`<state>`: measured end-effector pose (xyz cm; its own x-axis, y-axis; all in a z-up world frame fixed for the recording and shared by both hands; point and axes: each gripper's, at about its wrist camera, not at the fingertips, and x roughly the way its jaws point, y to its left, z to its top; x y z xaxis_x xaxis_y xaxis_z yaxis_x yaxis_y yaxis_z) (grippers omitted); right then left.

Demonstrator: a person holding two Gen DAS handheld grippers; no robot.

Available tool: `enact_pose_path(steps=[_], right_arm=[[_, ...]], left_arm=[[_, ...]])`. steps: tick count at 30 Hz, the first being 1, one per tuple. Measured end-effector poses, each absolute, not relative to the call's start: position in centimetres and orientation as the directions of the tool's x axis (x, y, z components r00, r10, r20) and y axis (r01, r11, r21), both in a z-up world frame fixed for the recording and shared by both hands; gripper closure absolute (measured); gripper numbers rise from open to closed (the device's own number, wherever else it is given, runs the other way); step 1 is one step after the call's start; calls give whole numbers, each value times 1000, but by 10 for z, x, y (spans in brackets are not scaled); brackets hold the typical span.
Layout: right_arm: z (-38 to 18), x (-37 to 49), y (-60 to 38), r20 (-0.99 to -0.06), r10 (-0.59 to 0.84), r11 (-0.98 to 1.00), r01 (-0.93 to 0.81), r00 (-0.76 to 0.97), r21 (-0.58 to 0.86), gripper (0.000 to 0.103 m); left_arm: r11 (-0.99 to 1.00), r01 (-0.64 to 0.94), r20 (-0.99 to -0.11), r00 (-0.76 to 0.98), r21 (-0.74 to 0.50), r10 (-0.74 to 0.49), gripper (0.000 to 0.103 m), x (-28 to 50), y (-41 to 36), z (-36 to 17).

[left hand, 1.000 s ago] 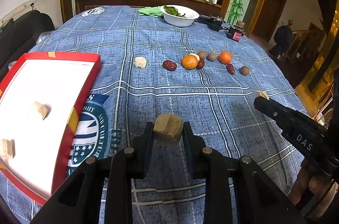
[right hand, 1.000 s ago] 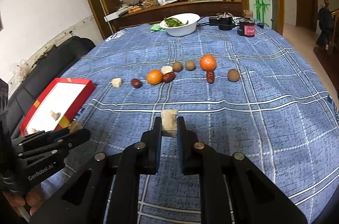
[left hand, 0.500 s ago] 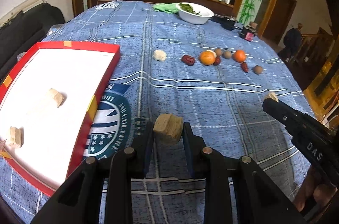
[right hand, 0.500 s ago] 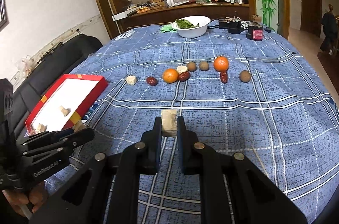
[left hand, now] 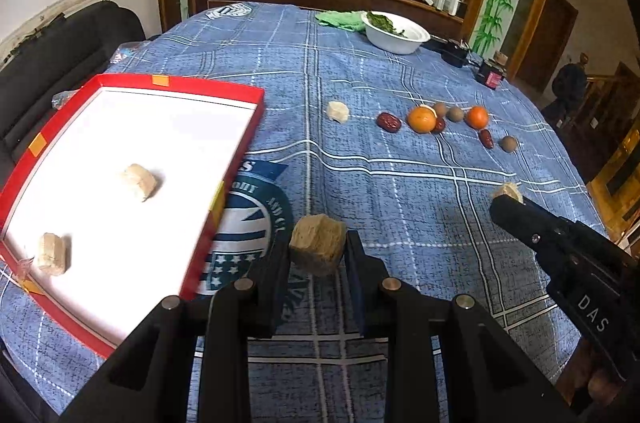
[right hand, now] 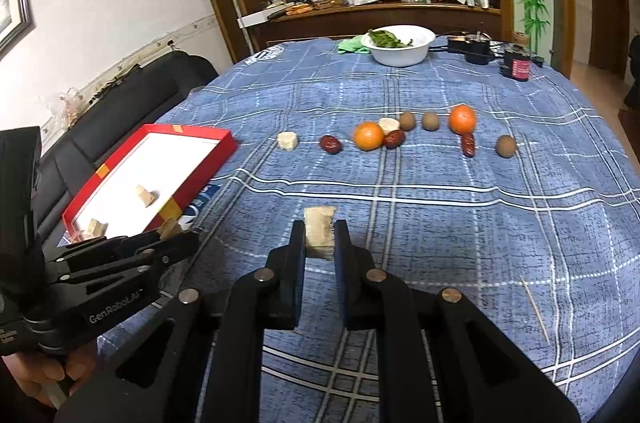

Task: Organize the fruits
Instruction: 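Carry both held cubes toward the red-rimmed white tray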

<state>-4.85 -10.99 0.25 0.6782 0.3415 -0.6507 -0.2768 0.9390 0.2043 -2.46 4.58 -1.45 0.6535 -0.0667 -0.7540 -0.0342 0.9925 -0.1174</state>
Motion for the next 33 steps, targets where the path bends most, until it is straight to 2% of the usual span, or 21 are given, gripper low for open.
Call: enact_pose_path(steps=[8, 21, 33], right_arm=[[11, -43, -77, -641, 404, 910, -362, 653, 204, 88], [26, -31, 11, -611, 563, 796, -563, 557, 220, 88], [29, -24, 78, -618, 628, 713, -668, 473, 214, 88]], left_arm=[[988, -93, -735, 678, -127, -30, 77, -30, 74, -3], [942, -313, -692, 707, -123, 145, 77, -52, 155, 17], [902, -417, -684, 691, -114, 233, 77, -62, 197, 25]])
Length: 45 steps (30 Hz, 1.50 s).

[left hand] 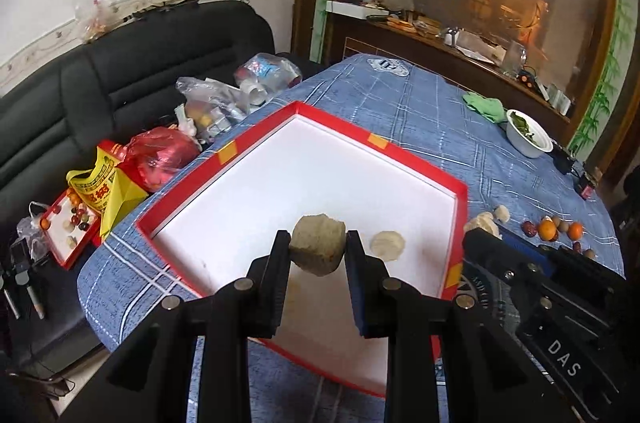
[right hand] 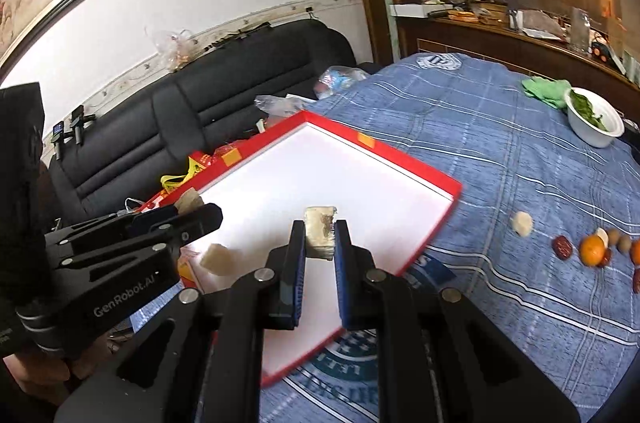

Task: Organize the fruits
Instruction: 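Carry both held cubes toward the red-rimmed white tray, then lower both cubes into the tray and open both grippers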

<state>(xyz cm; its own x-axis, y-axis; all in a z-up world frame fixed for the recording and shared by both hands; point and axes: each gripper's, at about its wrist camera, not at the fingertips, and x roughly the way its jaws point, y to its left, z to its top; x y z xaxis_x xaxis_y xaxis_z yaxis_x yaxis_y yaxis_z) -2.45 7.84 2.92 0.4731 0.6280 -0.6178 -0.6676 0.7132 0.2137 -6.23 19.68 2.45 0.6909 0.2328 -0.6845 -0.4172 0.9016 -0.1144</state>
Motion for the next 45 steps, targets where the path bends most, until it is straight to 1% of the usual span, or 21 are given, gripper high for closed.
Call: enact_pose_path(steps=[6, 12, 21, 33, 45], right_arm=[[29, -35, 79, -625, 616, 719, -667, 480, 197, 88], [33, -35, 73, -626, 600, 735, -653, 498, 185, 88], [22, -25, 85, -645, 592, 735, -652, 484, 185, 88], [-2, 22, 99, -700, 528, 777, -607, 480, 170, 87], [-14, 45, 109, -723, 513, 786, -591, 462, 179, 87]], left_arm=[[893, -430, -685, 691, -134, 231, 77, -68, 211, 23], [881, -451, -704, 672, -141, 231, 77, -59, 224, 16], [906, -407, -720, 663, -117, 205, 77, -42, 213, 7], [941, -331, -753, 637, -73, 165, 77, -27, 189, -10], [940, -335, -779, 604, -59, 166, 77, -22, 189, -21]])
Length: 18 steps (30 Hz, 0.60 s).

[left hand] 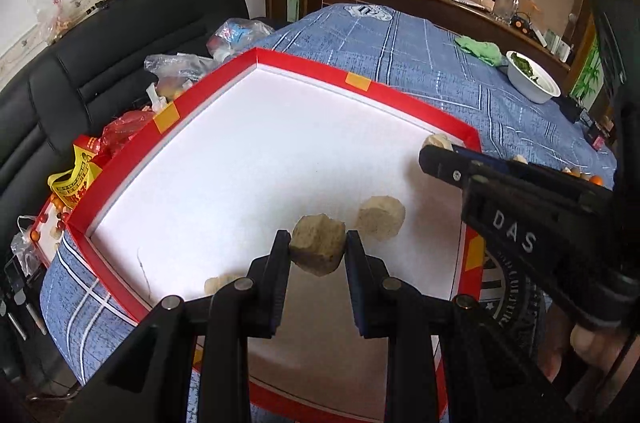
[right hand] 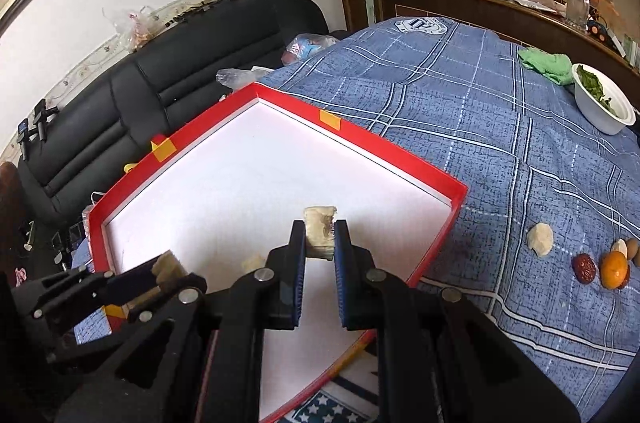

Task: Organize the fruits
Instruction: 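Lower both cubes into the tray and open both grippers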

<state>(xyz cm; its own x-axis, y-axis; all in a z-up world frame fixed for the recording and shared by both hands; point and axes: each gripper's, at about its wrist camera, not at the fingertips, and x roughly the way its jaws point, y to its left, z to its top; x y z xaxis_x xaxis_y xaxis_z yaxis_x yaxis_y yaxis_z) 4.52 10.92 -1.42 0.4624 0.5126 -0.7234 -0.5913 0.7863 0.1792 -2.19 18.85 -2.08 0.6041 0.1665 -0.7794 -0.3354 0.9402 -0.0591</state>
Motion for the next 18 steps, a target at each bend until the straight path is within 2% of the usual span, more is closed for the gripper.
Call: enact_pose_path(steps=[18], right_arm=[[-22, 57, 116, -742, 498, 791, -587, 449, 175, 87]], left_arm=[[942, -332, -784, 597, -49, 170, 77, -21, 185, -21]])
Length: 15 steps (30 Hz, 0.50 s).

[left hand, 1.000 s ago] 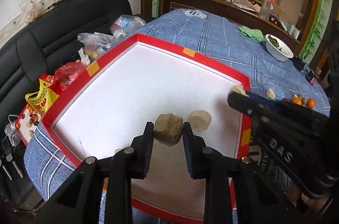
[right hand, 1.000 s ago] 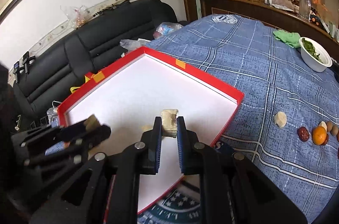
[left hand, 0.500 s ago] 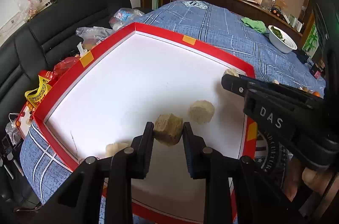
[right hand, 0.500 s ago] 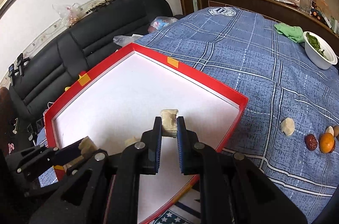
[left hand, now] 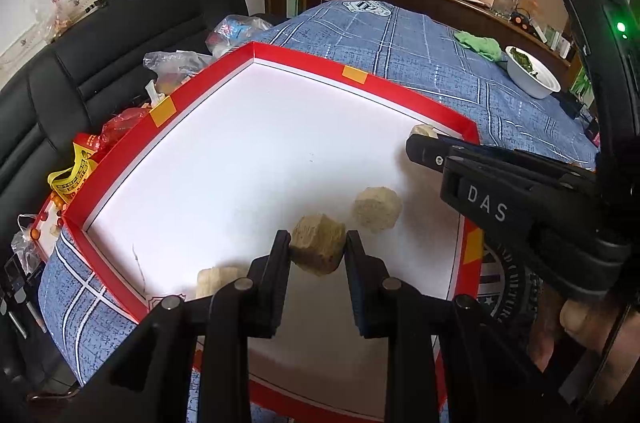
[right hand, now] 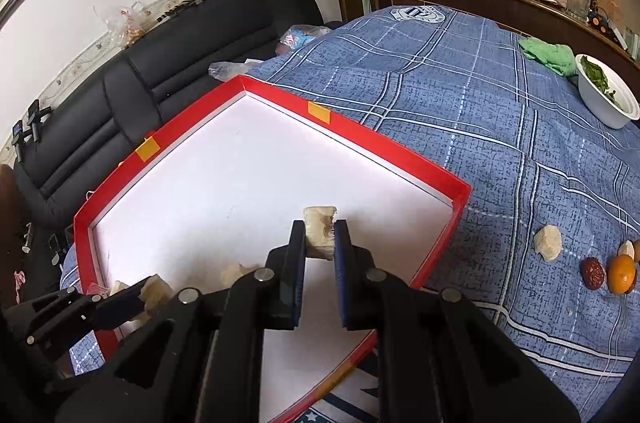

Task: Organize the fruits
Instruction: 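Lower both cubes into the tray and open both grippers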

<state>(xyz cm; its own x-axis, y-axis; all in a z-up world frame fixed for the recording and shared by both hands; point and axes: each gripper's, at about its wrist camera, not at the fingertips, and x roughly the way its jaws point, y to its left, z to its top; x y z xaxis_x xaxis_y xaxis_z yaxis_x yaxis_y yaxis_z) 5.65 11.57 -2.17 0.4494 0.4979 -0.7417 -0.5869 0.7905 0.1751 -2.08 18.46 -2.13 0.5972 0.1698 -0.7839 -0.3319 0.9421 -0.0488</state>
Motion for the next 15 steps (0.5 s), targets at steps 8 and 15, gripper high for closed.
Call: enact_pose_path(steps=[8, 15], right_arm=[[-24, 58, 118, -750, 494, 789, -589, 440, 175, 87], [-24, 58, 118, -750, 493, 790, -588, 441, 174, 87]], left_arm=[[941, -336, -783, 596, -43, 178, 77, -21, 184, -21], [935, -354, -784, 591, -40, 190, 77, -21, 185, -21]])
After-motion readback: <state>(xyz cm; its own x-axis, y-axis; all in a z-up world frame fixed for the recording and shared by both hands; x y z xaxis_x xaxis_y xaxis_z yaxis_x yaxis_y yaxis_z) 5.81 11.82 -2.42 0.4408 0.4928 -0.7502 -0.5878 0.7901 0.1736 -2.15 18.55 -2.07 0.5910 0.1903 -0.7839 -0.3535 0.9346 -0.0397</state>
